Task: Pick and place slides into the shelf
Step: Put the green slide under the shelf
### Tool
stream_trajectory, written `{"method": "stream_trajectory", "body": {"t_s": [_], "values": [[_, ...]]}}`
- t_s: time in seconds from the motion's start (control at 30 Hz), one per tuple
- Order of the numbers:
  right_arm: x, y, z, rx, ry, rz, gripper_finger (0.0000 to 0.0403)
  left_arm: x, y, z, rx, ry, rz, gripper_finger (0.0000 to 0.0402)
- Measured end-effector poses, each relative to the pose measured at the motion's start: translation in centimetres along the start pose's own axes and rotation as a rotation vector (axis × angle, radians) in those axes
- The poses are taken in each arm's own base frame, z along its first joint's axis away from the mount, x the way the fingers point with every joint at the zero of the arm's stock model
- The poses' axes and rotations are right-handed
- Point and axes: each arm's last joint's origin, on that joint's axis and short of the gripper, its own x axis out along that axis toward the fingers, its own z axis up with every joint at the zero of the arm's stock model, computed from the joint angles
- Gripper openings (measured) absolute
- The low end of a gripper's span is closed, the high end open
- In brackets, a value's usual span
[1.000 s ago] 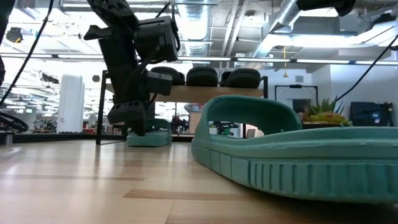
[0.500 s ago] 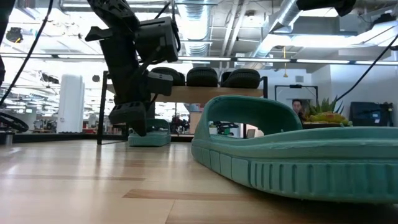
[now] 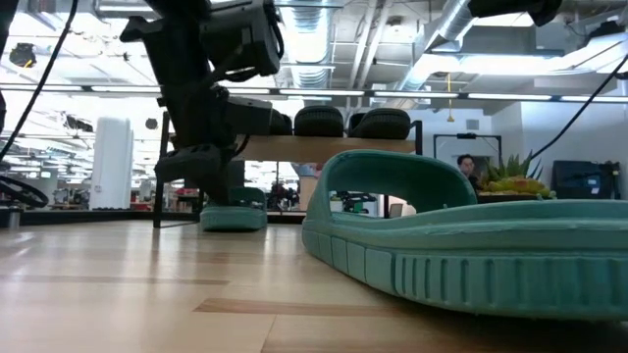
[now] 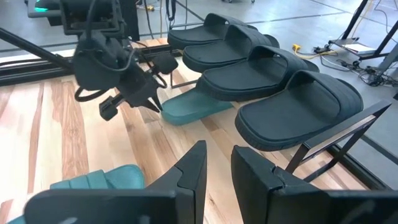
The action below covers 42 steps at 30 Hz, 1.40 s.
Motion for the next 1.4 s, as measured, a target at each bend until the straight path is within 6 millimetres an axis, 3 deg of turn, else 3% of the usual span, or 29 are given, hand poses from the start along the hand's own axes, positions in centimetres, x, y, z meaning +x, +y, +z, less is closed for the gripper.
{"method": "stream_trajectory", "body": {"t_s": [0.33,0.9,1.1,1.4], "values": [[0.0,-0.1,-0.1,-0.011,0.008,-0.004,0.0064,0.0,0.4,-0.5,-0.017,0.038,0.075,0.0014],[0.0,-0.1,-0.1,-0.005,0.008,-0.005,0.0064,-0.5,-0.5,0.3,-0.010,-0.040,-0.040,0.0014],[0.0,-0.1,-0.1,-0.007,0.010,-0.005,0.0064,-0.1,0.1,0.4,-0.010,-0.030,-0.034,0.0014],[0.0,-0.1,-0.1,-0.007,0.011,-0.006,0.0064,1.1,0.1,-1.1,-0.032,0.033,-0.061,0.0014]]}}
